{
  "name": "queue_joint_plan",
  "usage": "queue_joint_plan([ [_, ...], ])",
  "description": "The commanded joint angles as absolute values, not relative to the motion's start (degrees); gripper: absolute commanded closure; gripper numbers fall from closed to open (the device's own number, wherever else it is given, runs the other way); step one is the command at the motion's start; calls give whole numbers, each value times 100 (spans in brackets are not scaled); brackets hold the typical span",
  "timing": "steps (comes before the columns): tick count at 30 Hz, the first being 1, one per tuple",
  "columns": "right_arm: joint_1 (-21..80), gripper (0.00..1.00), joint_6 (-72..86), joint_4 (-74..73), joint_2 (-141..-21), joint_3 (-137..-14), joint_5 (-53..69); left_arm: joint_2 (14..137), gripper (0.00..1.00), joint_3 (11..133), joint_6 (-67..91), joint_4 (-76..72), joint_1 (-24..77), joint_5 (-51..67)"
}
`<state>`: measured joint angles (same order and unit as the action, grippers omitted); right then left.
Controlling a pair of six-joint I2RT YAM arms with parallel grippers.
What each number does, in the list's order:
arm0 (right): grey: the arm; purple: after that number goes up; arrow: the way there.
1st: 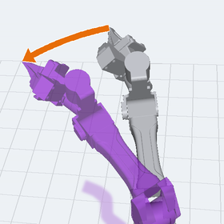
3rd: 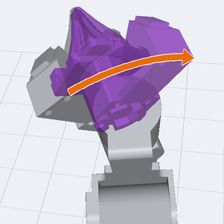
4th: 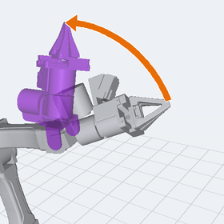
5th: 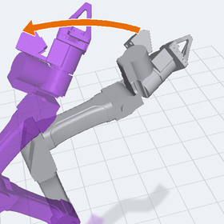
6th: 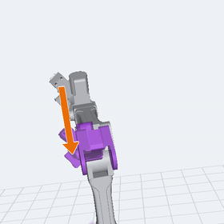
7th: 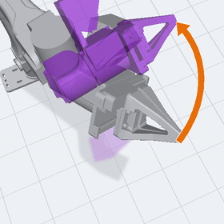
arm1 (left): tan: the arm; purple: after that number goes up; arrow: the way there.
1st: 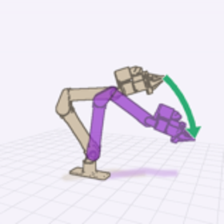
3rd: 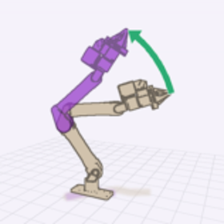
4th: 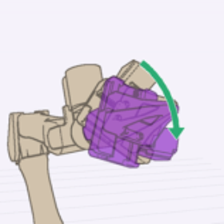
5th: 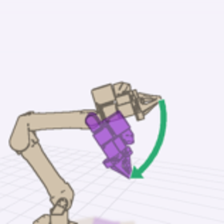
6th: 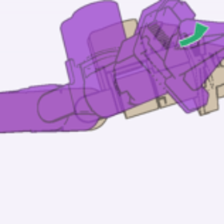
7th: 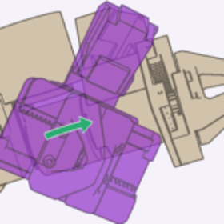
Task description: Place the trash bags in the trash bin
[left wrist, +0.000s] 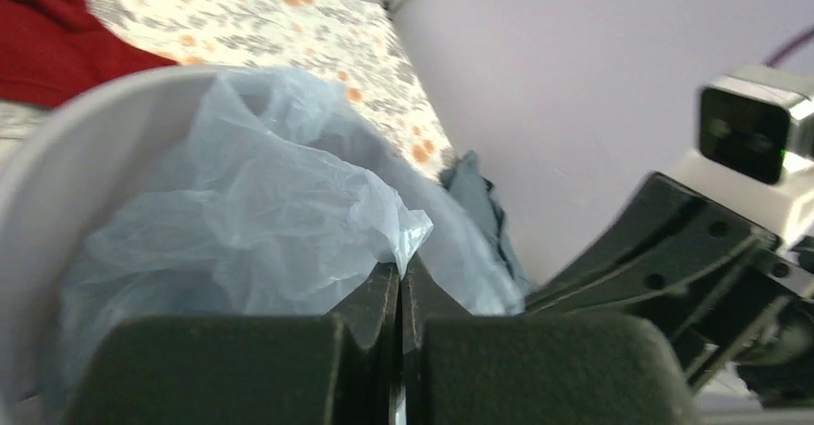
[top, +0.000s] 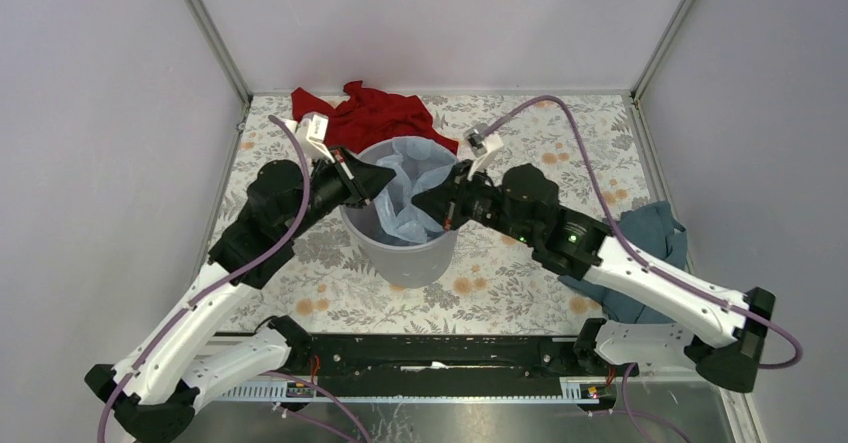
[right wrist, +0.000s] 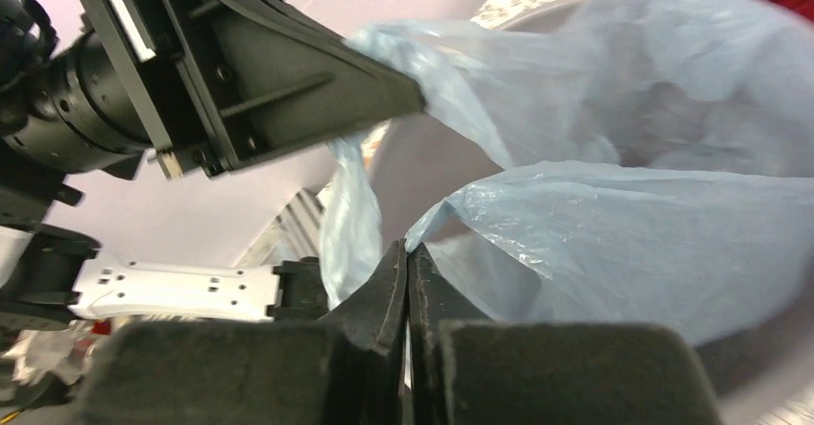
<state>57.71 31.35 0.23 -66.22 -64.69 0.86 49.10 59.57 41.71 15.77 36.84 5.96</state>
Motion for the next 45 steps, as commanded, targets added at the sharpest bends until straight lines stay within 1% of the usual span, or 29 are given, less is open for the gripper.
queue_joint_plan([
  [1,5774,100,2575,-422,-5697,-6321,-740,4577,100,6360,3804,2250,3630,-546],
  [5,5774,100,2440,-1138,-4915,-6153,-1439,4165,100,6192,3848,2831,3630,-1722],
  [7,5774,100,2449,-1411,-4531,-6057,-1721,3946,100,6133,3870,3111,3629,-2118],
  [12,5774,100,2592,-1788,-3815,-5679,-2137,3469,100,6012,3920,3735,3630,-2701],
  [16,5774,100,2599,-2005,-3595,-5576,-2379,3377,100,6149,3847,4408,3630,-3240],
  [22,5774,100,2077,-2408,-3593,-5617,-3136,3365,100,6388,3252,4579,3630,-3286],
  [25,5773,100,2030,-2588,-3837,-5660,-3011,3508,100,6528,3181,4595,3629,-3056],
  [28,5772,100,1794,-2904,-4077,-5979,-3097,3735,100,6693,3000,4522,3625,-2878],
  [31,5774,100,1262,-3338,-4266,-6556,-3733,4146,100,6998,2454,4609,3630,-3192],
  [35,5774,100,666,-3583,-4319,-7102,-4361,4675,100,7446,2128,5046,3630,-4117],
  [36,5774,100,512,-3540,-4249,-7016,-4501,4713,100,7485,2093,5064,3630,-4213],
  [38,5774,100,125,-2883,-3919,-6348,-4648,4668,100,7442,2110,4972,3628,-4174],
  [40,5774,100,91,-2239,-3639,-5774,-4497,4581,100,7241,2158,4804,3630,-3922],
  [42,5772,100,363,-2214,-3582,-5555,-4369,4538,100,7079,2387,4907,3630,-3924],
  [45,5774,100,785,-2570,-3651,-5466,-4777,4384,100,6944,2702,5335,3625,-4300],
])
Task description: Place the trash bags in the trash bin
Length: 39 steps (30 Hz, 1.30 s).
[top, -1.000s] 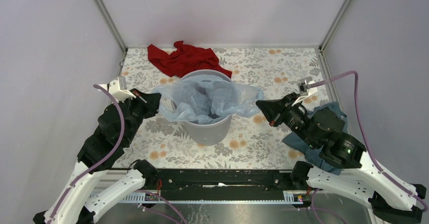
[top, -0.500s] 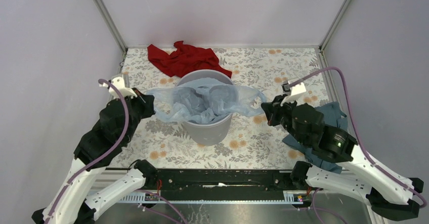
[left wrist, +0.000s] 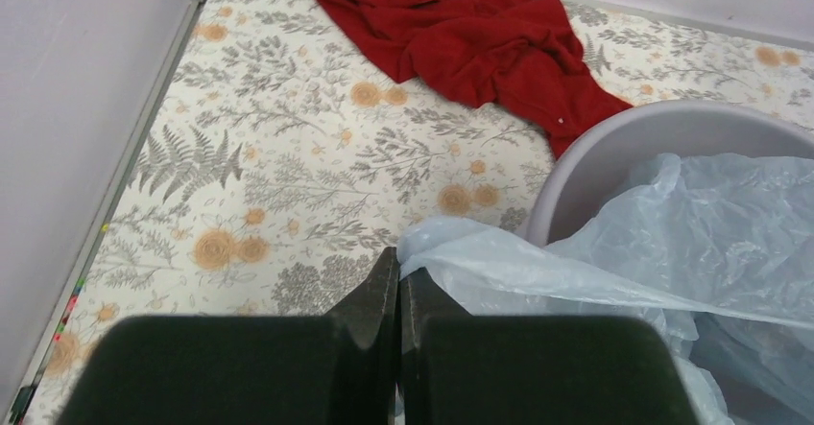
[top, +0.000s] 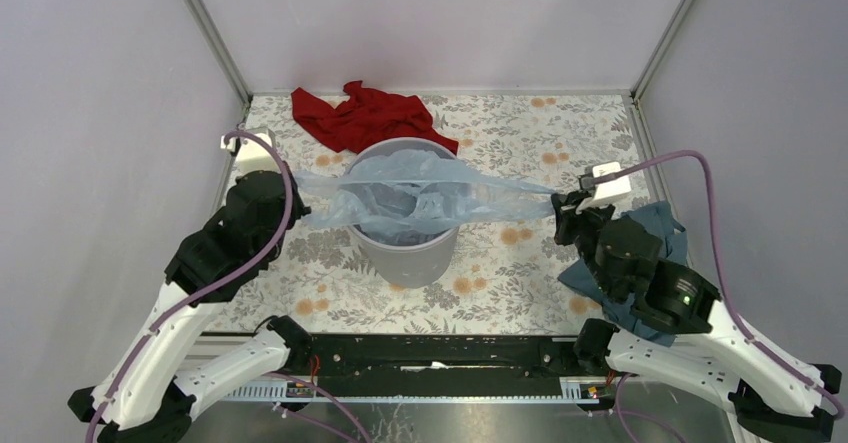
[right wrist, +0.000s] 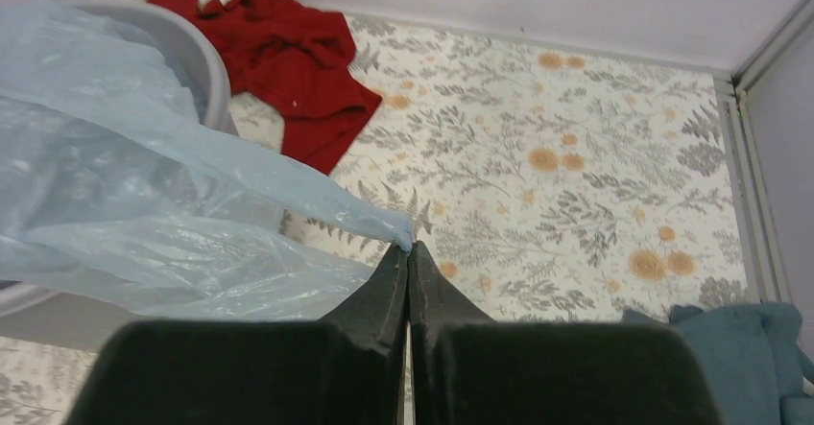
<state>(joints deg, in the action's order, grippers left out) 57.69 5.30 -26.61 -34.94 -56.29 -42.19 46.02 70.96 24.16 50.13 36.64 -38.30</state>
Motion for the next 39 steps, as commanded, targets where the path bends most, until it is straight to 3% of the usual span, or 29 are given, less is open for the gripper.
queue_joint_plan([
  [1,5774,100,964,-2707,-3663,-5475,-4875,4294,100,6896,2799,5400,3629,-4306],
  [2,5774,100,1121,-2814,-3650,-5488,-4892,4206,100,6843,2870,5408,3630,-4213],
  [8,5770,76,2260,-3383,-3800,-5909,-3781,3805,100,6517,3287,5053,3629,-3043],
  [10,5770,60,3140,-3784,-4034,-6218,-3392,3682,100,6391,3451,4795,3630,-2581],
  [13,5774,20,4206,-4243,-4397,-6638,-2582,3640,100,6357,3628,4637,3630,-2244],
  [14,5774,12,4439,-4358,-4494,-6754,-2353,3656,100,6353,3672,4615,3630,-2182],
  [17,5770,4,4703,-4337,-4462,-6768,-1666,3710,100,6296,3707,4546,3630,-2011],
  [25,5774,0,5018,-2496,-4366,-5741,-100,3661,100,6408,3581,4622,3630,-2139],
  [30,5774,1,4309,-1471,-4681,-5533,-1099,3631,100,6405,3597,4619,3630,-2103],
  [39,5774,31,3663,-516,-5196,-5536,-2479,3698,100,6561,3427,4658,3630,-2240],
])
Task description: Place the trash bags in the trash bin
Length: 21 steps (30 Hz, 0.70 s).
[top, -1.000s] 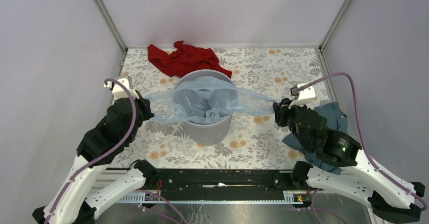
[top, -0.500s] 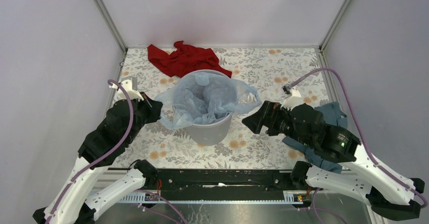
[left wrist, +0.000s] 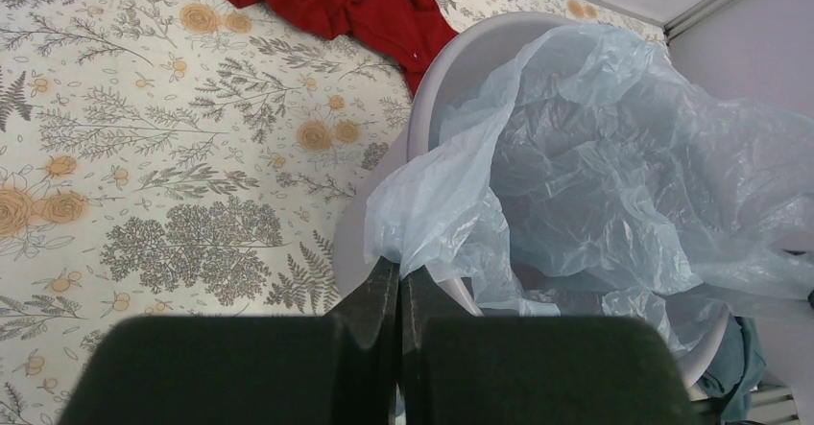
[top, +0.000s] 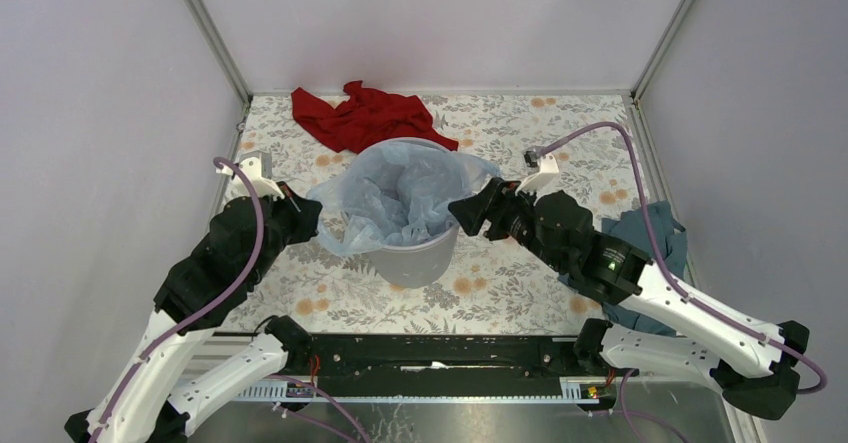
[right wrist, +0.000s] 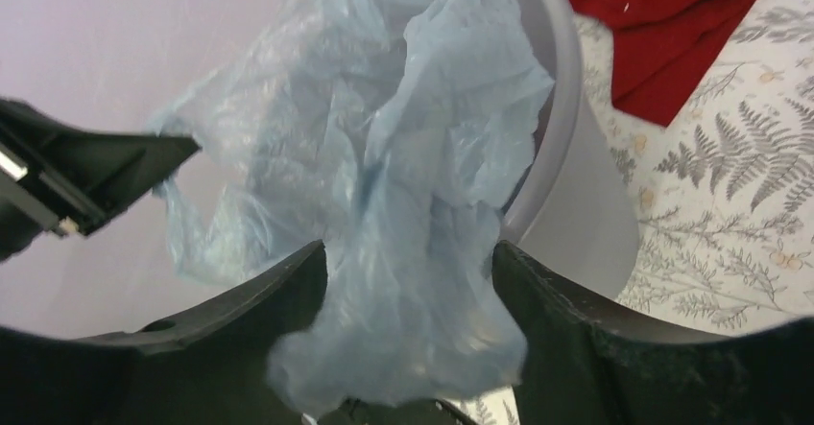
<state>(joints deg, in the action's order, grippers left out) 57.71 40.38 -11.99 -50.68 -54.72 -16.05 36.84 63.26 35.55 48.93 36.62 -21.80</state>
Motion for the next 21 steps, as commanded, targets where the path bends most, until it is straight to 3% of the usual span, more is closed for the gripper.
queue_joint_plan([
  [1,5774,34,3667,-567,-5229,-5545,-2651,3700,100,6567,3410,4658,3630,-2260],
  [2,5774,42,3665,-594,-5251,-5534,-2777,3692,100,6574,3410,4658,3630,-2282],
  [4,5774,74,3711,-728,-5281,-5511,-2947,3698,100,6610,3371,4663,3630,-2329],
  [6,5774,99,3809,-1017,-5283,-5595,-3007,3741,100,6720,3329,4756,3630,-2443],
  [7,5774,100,3938,-1275,-5257,-5716,-3026,3787,99,6857,3388,4902,3630,-2561],
  [9,5774,100,4350,-1655,-5128,-5975,-3019,4014,85,7303,3574,5347,3630,-2667],
  [12,5774,100,5407,-1578,-4789,-5872,-2938,4356,49,7964,3838,5811,3627,-2086],
  [16,5774,100,5857,-1364,-4742,-5839,-2621,4253,6,7930,4462,5895,3630,-1309],
  [17,5773,100,5899,-1306,-4725,-5806,-2645,4163,1,7883,4681,5931,3625,-1230],
  [21,5770,100,6005,-859,-4619,-5532,-2658,3552,1,7556,5625,5860,3630,-789],
])
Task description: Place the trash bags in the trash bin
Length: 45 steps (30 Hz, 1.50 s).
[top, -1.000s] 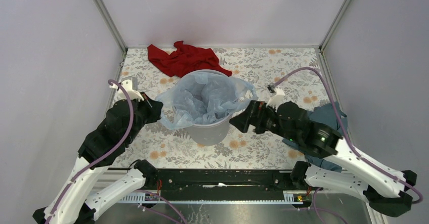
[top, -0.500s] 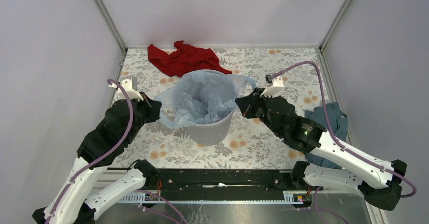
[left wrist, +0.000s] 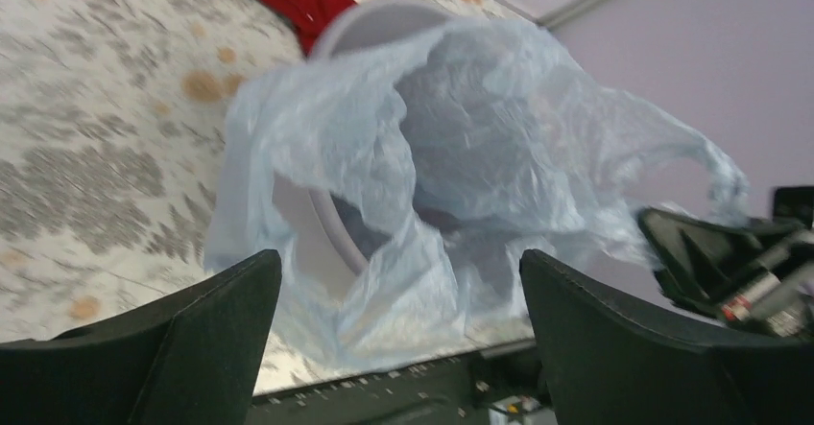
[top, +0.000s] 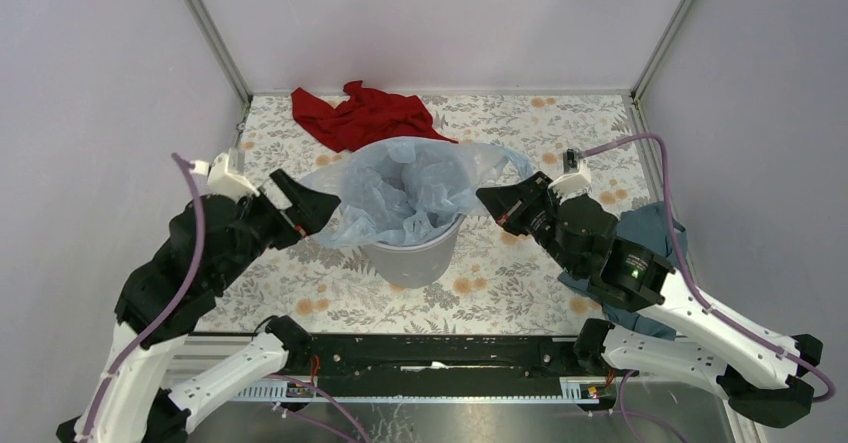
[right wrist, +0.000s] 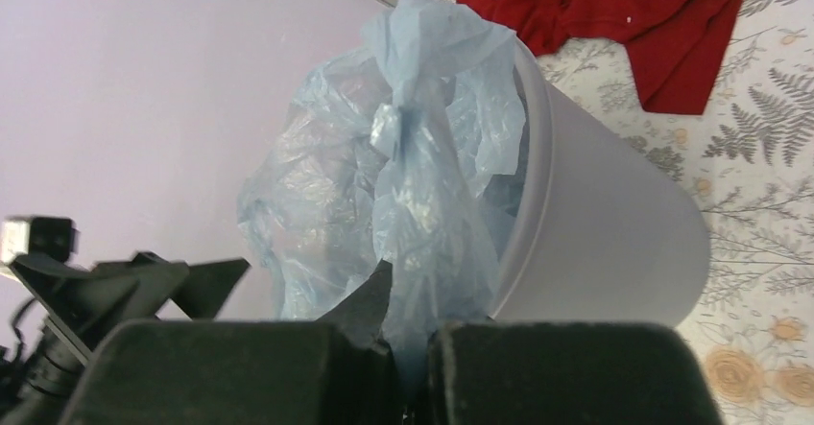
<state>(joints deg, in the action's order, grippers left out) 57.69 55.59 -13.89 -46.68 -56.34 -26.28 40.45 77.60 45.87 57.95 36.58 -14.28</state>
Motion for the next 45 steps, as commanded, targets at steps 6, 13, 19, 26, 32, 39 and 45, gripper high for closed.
queue_joint_plan([
  [6,5774,100,5945,-662,-4530,-5371,-2637,2866,1,6739,7306,6376,3630,-727],
  [13,5774,100,5958,-647,-4336,-5187,-2694,2756,8,5870,7483,5156,3628,-295],
  [19,5773,100,5937,-747,-4359,-5213,-2630,3100,44,5966,7046,4882,3630,-714],
  [26,5774,100,5571,-1461,-4098,-4991,-2457,2988,100,6133,6270,5494,3630,-1266],
  [32,5769,100,4695,-1807,-3341,-4518,-2242,2610,100,5690,6238,5877,3630,-1020],
  [39,5772,94,4183,-2314,-3133,-4409,-2111,2461,100,5706,6080,6483,3625,-1290],
  [45,5774,93,3827,-1405,-3529,-3849,-2163,2860,100,5129,5907,5647,3629,-1157],
])
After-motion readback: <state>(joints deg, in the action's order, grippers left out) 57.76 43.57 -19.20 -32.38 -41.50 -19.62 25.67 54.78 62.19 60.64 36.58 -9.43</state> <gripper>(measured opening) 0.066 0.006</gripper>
